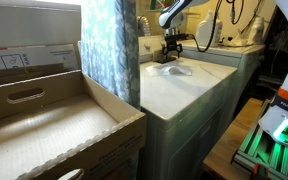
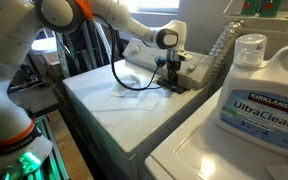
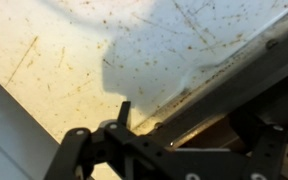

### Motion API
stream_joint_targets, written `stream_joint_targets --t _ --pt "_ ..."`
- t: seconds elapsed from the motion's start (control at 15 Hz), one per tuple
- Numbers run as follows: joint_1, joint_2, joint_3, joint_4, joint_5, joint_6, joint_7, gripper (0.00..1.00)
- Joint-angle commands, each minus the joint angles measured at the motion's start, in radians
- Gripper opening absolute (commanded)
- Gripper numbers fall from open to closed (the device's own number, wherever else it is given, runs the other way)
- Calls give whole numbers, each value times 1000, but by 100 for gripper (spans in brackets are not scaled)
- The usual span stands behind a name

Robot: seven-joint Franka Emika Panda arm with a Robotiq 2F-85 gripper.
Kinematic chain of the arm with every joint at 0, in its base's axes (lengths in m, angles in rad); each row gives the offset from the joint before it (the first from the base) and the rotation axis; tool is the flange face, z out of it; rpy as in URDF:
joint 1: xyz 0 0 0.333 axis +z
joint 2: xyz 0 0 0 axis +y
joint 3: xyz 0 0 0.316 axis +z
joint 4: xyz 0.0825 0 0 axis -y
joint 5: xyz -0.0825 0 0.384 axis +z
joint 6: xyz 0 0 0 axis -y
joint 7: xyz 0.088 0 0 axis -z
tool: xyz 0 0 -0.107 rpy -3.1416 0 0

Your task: Lift up the cream cover on the top right corner of the dryer and pull out the gray object from inside the compartment

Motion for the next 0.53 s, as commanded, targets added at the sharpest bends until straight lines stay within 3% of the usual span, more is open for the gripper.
stream_joint_targets --t 0.0,0.47 --pt "-9 -113 -14 -142 -14 -86 -8 100" --pt "-10 -199 -21 -254 -6 -87 54 100"
